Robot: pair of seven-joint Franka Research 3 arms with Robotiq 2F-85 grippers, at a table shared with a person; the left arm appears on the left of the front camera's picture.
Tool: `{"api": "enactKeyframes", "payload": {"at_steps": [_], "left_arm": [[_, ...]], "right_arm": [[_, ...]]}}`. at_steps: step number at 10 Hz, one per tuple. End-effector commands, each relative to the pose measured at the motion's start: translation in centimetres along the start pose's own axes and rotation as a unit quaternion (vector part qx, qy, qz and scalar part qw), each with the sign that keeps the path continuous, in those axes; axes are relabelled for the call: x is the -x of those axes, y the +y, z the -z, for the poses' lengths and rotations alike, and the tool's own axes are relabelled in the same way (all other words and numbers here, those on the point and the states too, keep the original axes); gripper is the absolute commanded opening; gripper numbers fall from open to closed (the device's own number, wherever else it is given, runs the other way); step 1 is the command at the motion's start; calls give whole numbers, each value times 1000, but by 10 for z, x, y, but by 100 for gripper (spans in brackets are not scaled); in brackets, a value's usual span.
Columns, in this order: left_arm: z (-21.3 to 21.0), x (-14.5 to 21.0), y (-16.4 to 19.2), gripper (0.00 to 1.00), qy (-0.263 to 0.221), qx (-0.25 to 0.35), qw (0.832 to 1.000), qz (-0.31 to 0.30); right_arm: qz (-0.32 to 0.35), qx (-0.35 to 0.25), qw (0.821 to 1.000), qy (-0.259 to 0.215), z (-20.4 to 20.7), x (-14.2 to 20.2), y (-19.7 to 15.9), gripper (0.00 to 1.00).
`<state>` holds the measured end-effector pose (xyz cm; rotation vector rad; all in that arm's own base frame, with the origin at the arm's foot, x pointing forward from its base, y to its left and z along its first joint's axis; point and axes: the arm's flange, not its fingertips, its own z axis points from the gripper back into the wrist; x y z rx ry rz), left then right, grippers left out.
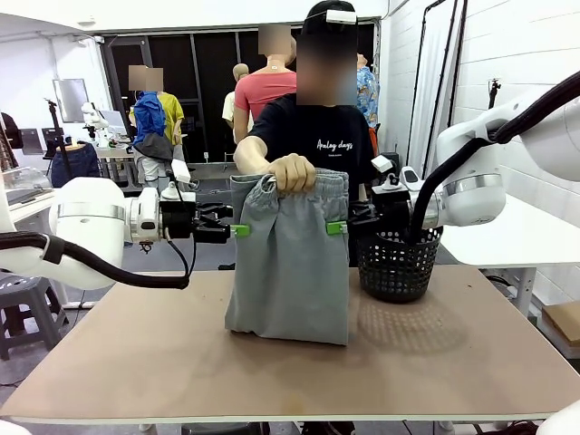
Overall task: Fold the training pants.
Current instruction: Release the ends of the Training pants and then grab the overlapped ends.
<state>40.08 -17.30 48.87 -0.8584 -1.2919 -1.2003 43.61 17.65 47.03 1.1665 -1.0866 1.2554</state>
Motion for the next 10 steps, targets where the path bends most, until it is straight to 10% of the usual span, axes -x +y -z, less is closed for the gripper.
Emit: {"api": "enactKeyframes", "payload": {"at_steps": [1,10], "left_arm": [[1,0,6,100,-3,22,1000,9],[32,3,-6,100,-8,70,997,-15]], "right_arm": [[7,-17,1000,3,0,4,6,100],[-10,-22,999,-23,31,4,5,100]]}}
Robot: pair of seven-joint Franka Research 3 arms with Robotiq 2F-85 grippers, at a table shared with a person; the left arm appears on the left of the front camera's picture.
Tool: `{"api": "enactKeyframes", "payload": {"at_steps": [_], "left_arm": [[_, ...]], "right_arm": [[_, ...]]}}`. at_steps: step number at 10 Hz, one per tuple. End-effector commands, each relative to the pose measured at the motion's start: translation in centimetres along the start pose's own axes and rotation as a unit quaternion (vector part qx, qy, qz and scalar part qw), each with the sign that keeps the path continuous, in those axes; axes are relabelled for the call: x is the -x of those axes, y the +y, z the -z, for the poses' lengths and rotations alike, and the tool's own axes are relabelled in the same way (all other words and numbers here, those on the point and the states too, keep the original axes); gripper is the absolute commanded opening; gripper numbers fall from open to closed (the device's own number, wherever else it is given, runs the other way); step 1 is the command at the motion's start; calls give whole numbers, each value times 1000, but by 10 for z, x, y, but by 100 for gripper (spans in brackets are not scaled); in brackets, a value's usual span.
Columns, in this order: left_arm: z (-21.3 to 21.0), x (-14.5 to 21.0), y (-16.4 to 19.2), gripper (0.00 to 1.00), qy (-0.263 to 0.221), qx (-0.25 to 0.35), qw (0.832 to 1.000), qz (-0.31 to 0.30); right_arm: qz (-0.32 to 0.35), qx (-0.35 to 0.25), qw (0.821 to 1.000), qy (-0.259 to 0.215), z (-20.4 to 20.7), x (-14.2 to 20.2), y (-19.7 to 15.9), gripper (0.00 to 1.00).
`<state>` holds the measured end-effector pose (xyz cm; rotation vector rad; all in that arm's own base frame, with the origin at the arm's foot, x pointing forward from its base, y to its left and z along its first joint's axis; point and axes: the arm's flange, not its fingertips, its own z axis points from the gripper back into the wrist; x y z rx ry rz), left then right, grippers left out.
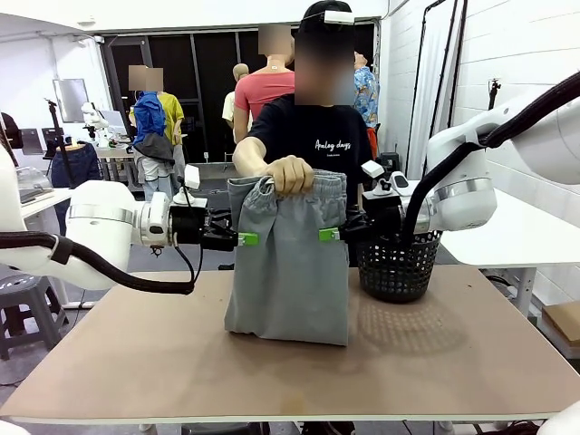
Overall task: Fold the training pants.
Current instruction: Release the ends of the Training pants and then grab the overlapped ends.
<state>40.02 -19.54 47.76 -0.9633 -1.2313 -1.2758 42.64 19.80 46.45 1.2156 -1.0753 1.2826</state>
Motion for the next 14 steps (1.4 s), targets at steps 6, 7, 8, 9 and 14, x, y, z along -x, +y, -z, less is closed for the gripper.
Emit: {"api": "enactKeyframes", "payload": {"at_steps": [6,7,8,9,14], "left_arm": [[34,-11,16,100,-12,35,998,-41],[33,-13,19,100,-24,37,998,-47],[30,-12,19,87,-37,50,997,-46],[26,-9,21,67,-43,44,997,-53],[22,-8,25,0,-50,38,996,-60]], "right_arm": [[-35,1,999,-17,24,0,-15,100],[-33,-5,999,-21,25,0,-18,100],[-25,-2,1000,-14,25,-1,-19,80],[-19,-4,999,-25,24,-1,-20,60],[3,-21,999,-40,18,-4,-23,0]]}}
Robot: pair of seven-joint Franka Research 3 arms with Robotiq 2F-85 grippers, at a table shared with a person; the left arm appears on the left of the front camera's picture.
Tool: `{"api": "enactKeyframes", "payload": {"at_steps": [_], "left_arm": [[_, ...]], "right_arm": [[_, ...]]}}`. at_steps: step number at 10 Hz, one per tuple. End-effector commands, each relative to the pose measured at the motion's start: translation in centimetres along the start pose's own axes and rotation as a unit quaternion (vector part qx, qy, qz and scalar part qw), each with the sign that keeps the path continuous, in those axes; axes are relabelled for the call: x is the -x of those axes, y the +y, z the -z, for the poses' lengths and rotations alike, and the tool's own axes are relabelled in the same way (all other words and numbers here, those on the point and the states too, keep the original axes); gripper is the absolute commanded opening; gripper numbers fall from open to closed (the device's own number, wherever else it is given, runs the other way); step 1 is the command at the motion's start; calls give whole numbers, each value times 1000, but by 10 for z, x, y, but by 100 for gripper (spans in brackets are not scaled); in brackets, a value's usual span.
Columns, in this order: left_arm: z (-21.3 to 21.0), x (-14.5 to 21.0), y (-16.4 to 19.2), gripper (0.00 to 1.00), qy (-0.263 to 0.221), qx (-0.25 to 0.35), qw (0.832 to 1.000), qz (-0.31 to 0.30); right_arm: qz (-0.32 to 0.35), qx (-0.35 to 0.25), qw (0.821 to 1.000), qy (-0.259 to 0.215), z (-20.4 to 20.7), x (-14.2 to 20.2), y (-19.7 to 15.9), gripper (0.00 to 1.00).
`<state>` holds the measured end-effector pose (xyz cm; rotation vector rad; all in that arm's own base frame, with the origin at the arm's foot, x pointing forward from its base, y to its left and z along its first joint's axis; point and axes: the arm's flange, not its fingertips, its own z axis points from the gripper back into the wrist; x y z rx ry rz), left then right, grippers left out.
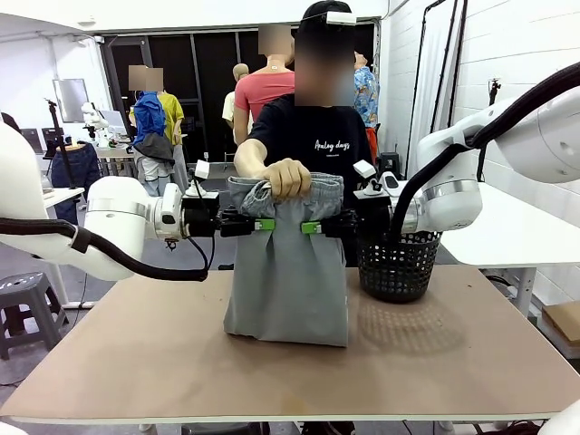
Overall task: Fold the training pants.
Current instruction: Release the ends of the Training pants and then grab the overlapped ends, then fold the Training pants in half.
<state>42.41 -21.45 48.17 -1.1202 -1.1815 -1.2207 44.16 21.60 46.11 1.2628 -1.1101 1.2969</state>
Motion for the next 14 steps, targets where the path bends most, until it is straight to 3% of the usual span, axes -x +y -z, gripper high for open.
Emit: {"api": "enactKeyframes", "payload": {"at_steps": [1,6,7,8,14], "left_arm": [[3,-2,3,0,-15,6,1000,-8],[4,1,6,0,-8,17,1000,-12],[3,2,7,0,-13,23,1000,8],[3,5,2,0,-4,9,1000,-7],[3,5,2,0,-4,9,1000,-7]], "right_arm": [[18,-8,1000,-20,-1,-6,-7,0],[22,-14,1000,-7,1,-7,-12,0],[13,3,1000,14,3,-9,-18,0],[13,-5,1000,-4,-2,1,-4,0],[13,-5,1000,-4,-2,1,-4,0]]}}
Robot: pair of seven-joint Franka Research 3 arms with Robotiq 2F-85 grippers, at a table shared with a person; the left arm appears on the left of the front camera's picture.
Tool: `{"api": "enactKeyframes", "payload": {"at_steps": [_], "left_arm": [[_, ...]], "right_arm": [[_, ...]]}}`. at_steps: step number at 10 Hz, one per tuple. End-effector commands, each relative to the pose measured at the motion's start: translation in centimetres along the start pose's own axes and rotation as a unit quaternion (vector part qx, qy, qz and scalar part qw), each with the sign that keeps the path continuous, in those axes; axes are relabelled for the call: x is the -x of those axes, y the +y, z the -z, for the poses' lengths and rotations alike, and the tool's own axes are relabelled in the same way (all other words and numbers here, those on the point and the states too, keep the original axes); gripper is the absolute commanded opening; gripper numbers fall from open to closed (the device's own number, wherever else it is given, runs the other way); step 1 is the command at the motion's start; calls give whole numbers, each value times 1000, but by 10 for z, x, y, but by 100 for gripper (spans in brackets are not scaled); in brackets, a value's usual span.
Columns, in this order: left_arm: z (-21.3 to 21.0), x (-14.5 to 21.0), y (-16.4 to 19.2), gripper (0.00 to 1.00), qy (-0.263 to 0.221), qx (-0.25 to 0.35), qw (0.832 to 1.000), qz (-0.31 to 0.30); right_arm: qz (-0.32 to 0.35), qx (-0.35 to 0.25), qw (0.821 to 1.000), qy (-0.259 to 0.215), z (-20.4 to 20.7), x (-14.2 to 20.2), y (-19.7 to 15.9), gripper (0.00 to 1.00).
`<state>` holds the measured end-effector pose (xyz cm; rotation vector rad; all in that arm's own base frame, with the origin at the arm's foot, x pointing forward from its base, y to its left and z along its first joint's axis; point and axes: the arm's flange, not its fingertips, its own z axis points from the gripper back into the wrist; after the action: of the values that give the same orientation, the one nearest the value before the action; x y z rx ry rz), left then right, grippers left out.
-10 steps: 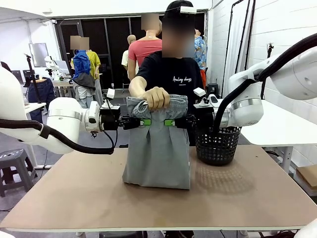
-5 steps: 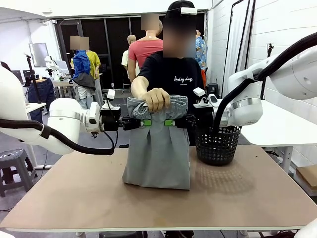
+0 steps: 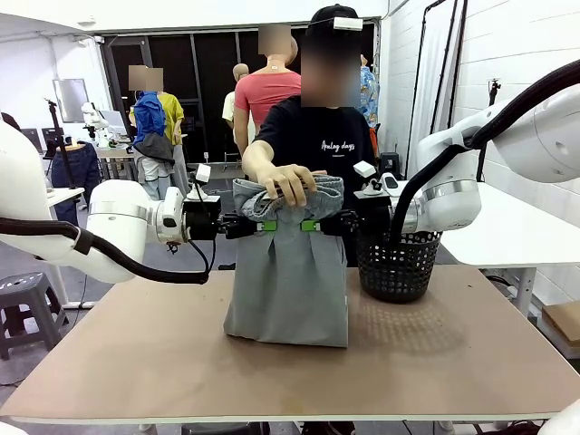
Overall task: Fold the training pants.
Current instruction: Fold the Training pants in half.
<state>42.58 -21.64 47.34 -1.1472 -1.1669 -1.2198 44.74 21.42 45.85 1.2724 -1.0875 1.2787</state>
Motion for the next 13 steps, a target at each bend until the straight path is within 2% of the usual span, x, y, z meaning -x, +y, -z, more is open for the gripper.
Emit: {"api": "enactKeyframes", "payload": {"at_steps": [1,13], "left_arm": [[0,-3,0,0,0,-1,1000,0],[0,-3,0,0,0,-1,1000,0]], "right_arm": [[-1,-5,1000,-5,1,-2,2,0],[-1,-5,1000,-5,1,-2,2,0]]}}
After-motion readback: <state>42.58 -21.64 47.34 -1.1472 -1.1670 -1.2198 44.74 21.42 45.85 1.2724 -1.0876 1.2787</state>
